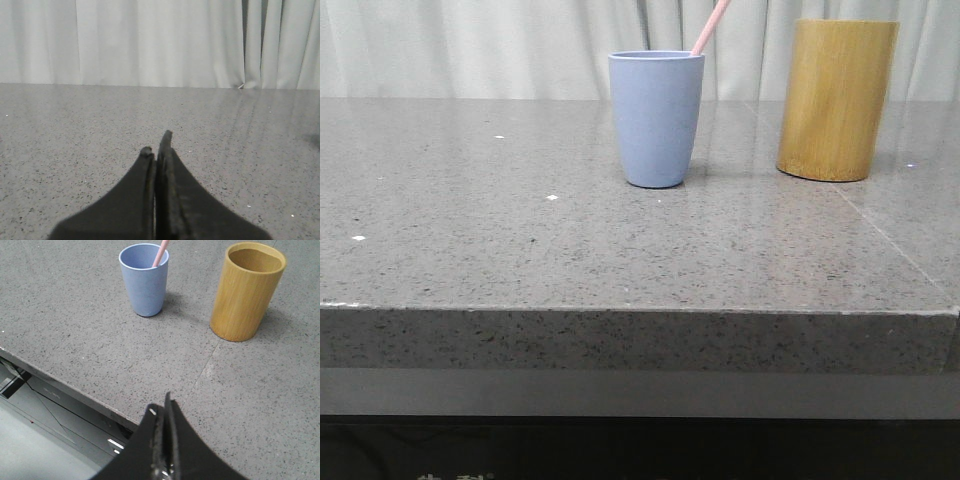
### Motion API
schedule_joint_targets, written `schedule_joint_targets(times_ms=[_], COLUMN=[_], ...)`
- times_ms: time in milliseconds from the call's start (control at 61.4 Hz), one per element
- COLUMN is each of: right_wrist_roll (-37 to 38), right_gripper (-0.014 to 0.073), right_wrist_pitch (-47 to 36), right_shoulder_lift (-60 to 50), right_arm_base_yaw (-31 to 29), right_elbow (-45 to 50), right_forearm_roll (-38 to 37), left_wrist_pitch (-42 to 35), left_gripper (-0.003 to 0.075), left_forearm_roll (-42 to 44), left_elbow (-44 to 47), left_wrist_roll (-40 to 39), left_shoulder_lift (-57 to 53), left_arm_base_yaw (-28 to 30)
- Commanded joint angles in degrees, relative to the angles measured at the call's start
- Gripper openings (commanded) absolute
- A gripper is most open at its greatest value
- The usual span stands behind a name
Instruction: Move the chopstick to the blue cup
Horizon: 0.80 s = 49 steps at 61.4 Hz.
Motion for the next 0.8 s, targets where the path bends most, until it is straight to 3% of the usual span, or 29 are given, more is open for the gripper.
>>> schedule_joint_targets(times_ms=[0, 489, 782], right_wrist_roll=[-0.22, -0.22, -0.22], right_gripper=[-0.0066, -0.0066, -0.0066], right_wrist_pitch=[-3.72, -3.82, -3.82], right_shoulder_lift=[0.20, 0.20, 0.20], right_arm_base_yaw=[-0.01, -0.01, -0.01], right_elbow=[-1.23, -1.23, -1.23], right_forearm_roll=[-0.36, -0.36, -0.36], left_wrist_pitch=[-6.43, -5.99, -6.21], left_gripper=[-0.0019, -0.0019, -0.0019], left_forearm_roll=[-1.59, -3.08, 1.25], left_elbow=[0.91, 3.42, 3.42], left_wrist_roll=[-0.10, -0.10, -5.37], left_shoulder_lift=[-2.39, -2.35, -2.35], left_arm_base_yaw=[0.10, 0.10, 0.10])
